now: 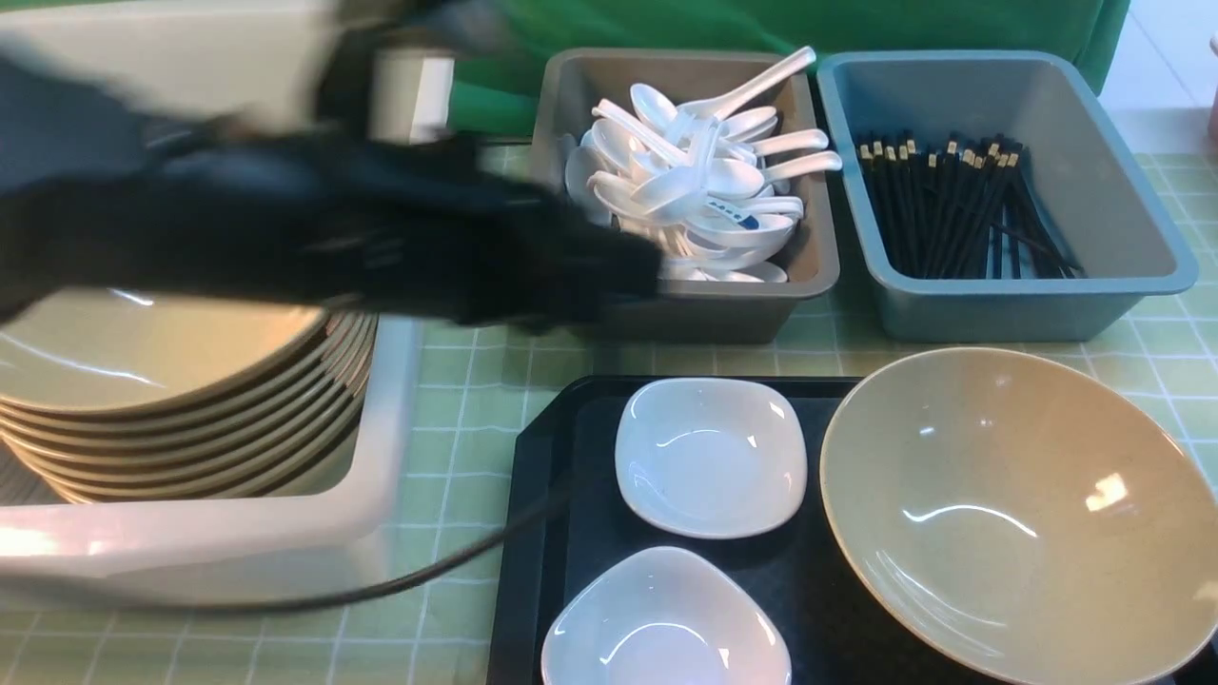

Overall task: On green table put chopsticks spoon bowls plates into blue grey white boxes.
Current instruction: 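Grasp the large bowl on the tray by its rim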

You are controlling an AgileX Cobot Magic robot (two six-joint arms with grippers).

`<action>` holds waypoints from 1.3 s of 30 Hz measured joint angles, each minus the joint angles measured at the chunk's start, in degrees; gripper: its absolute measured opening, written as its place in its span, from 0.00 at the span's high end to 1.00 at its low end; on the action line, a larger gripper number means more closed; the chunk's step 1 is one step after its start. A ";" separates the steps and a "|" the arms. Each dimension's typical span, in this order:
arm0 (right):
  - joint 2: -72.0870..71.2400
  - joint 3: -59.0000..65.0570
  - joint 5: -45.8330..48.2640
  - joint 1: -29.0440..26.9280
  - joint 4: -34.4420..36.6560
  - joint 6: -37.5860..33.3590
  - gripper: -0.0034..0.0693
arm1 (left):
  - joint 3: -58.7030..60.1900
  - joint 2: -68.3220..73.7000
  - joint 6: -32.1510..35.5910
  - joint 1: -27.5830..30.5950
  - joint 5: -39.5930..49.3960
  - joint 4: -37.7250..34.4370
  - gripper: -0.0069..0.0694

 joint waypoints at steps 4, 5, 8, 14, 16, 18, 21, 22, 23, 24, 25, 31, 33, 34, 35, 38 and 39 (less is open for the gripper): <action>-18.71 19.10 -7.17 1.93 -0.83 0.82 0.77 | -10.25 12.04 -6.62 -7.77 1.02 7.40 0.90; -21.94 23.76 -9.78 1.93 -1.01 0.89 0.81 | -12.44 14.60 -10.16 -9.02 1.41 10.17 0.89; -32.06 34.54 -16.09 1.93 -2.63 1.39 0.89 | -18.36 20.80 -20.41 -11.39 3.40 18.74 0.83; -44.49 51.29 -23.76 1.93 -5.01 4.40 0.92 | -32.72 32.29 -43.88 -14.00 11.89 40.37 0.57; -44.88 53.24 -25.63 2.89 -5.71 4.61 0.92 | -35.72 35.70 -47.88 -14.00 13.72 41.51 0.49; -44.88 53.97 -27.24 4.59 -6.36 4.61 0.92 | -37.21 38.00 -49.22 -14.00 14.39 41.17 0.43; -44.88 54.15 -29.08 7.94 -7.53 4.65 0.92 | -38.15 42.05 -49.68 -14.00 14.64 39.22 0.40; -44.88 54.15 -29.94 9.80 -7.71 4.65 0.92 | -38.31 43.90 -49.52 -14.00 14.49 37.54 0.41; -44.82 54.15 -30.20 10.75 -7.77 4.65 0.92 | -38.36 44.76 -49.11 -14.00 14.22 36.54 0.41; -44.68 54.15 -30.40 12.00 -7.97 4.65 0.92 | -38.36 45.79 -48.01 -14.00 13.83 35.13 0.42; -44.52 54.15 -30.45 12.72 -8.29 4.65 0.92 | -38.36 46.29 -47.04 -14.00 13.45 34.23 0.43; -42.11 54.17 -30.20 14.41 -10.15 4.65 0.91 | -38.36 47.16 -40.86 -14.00 12.96 28.33 0.81; -41.69 54.17 -30.20 14.46 -10.15 4.65 0.91 | -38.36 47.16 -39.82 -13.81 13.10 27.43 0.86; -41.41 54.17 -30.26 14.45 -10.15 5.03 0.90 | -38.36 46.94 -38.92 -13.37 13.19 25.86 0.89; -41.13 54.17 -30.26 14.47 -10.15 5.25 0.90 | -38.36 46.56 -37.92 -12.93 13.37 25.12 0.89; -40.54 54.17 -29.33 14.99 -10.15 4.86 0.90 | -38.36 44.30 -35.58 -10.53 15.02 23.27 0.89; -40.32 54.17 -28.78 15.62 -10.23 3.68 0.90 | -38.36 43.33 -34.73 -9.51 15.76 23.41 0.89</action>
